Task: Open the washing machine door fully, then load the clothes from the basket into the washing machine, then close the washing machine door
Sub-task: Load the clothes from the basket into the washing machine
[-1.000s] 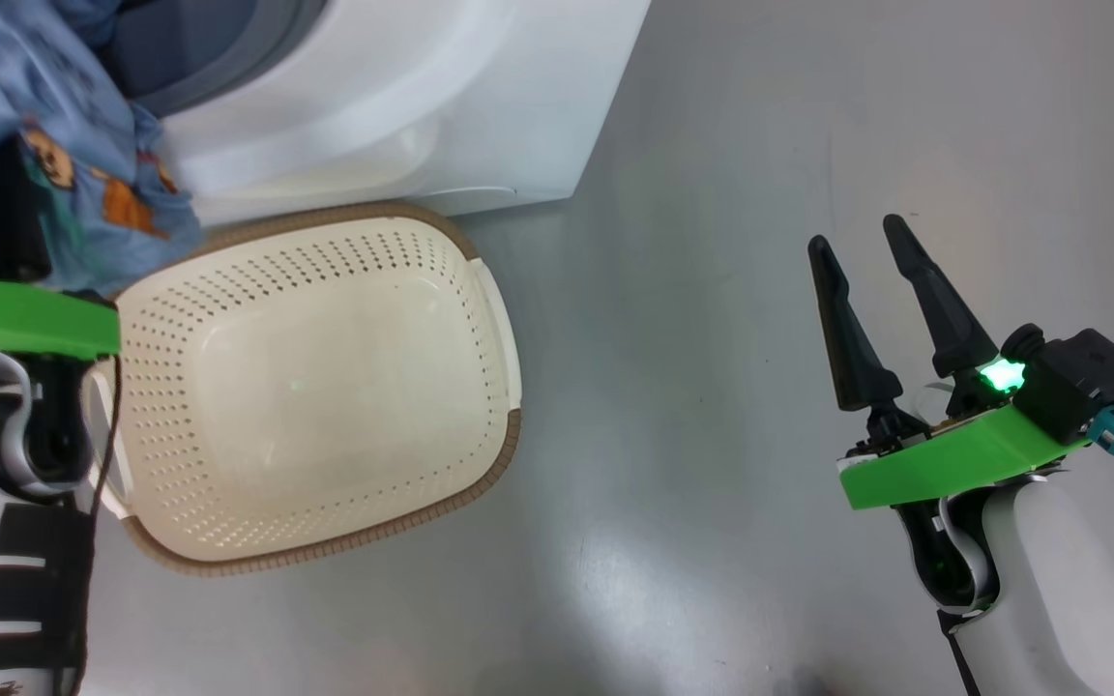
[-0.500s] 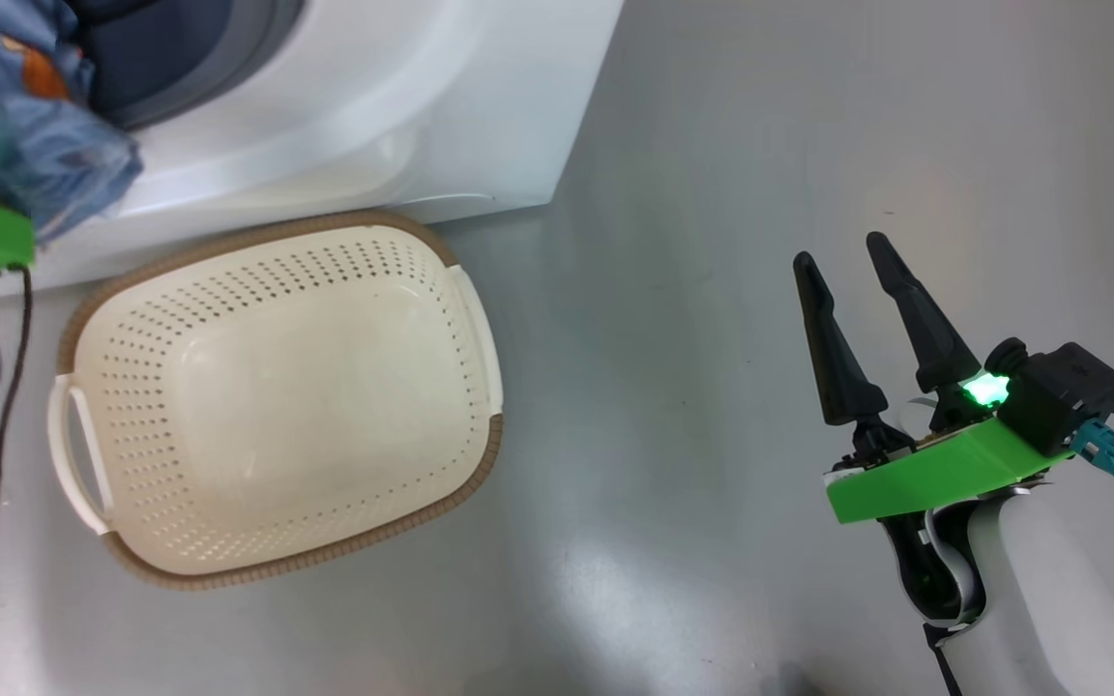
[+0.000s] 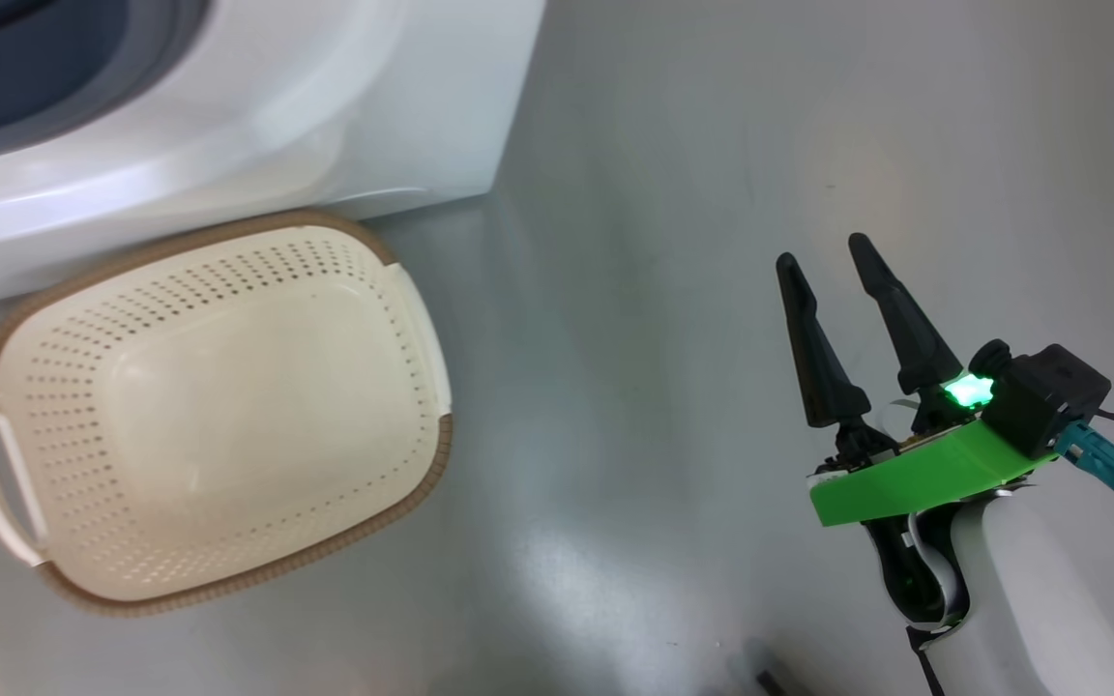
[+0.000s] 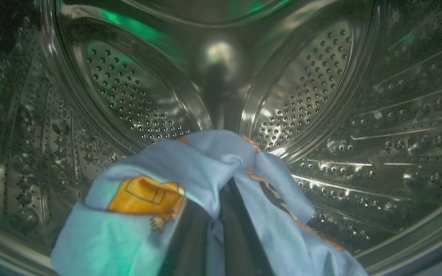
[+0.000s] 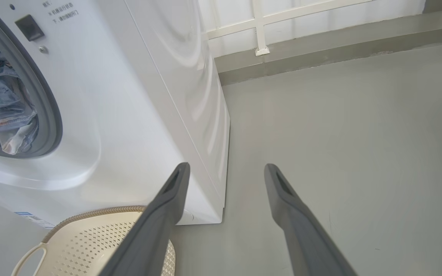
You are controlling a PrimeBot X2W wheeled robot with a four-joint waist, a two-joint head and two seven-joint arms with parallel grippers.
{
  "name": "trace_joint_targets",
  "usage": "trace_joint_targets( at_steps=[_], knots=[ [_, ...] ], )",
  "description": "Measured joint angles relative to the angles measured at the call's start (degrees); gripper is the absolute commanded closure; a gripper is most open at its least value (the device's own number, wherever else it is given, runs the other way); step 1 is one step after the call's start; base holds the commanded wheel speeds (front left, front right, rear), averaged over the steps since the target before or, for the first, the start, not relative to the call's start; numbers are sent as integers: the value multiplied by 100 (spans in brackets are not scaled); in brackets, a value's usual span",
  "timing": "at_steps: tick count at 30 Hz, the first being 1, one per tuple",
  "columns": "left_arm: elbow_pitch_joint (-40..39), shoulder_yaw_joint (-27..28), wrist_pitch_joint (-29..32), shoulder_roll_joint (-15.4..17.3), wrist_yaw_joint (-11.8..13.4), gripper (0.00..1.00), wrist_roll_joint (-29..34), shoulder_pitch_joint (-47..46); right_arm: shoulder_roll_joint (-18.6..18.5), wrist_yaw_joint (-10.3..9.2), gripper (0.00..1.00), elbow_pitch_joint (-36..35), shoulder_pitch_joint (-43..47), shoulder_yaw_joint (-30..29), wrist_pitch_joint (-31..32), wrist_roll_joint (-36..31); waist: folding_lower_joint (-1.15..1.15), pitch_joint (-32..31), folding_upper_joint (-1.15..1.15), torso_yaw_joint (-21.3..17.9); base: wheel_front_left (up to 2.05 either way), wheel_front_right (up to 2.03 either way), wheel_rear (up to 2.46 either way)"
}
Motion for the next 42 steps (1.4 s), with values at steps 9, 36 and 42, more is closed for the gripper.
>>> trace_joint_targets(
  at_steps=[9,36,42],
  knots=[
    [67,232,-4,93,0,100,526,-117,57,0,0,-12,-2,112,0,2,0,124,0,-282,0,0,0],
    [695,-965,-3,-182,0,0,-417,298,7,0,0,70,1,56,0,1,0,-242,0,56,0,0,0],
    [162,-446,-2,-394,0,0,-422,907,-53,0,0,115,29,-12,0,2,0,-427,0,171,0,0,0]
  ],
)
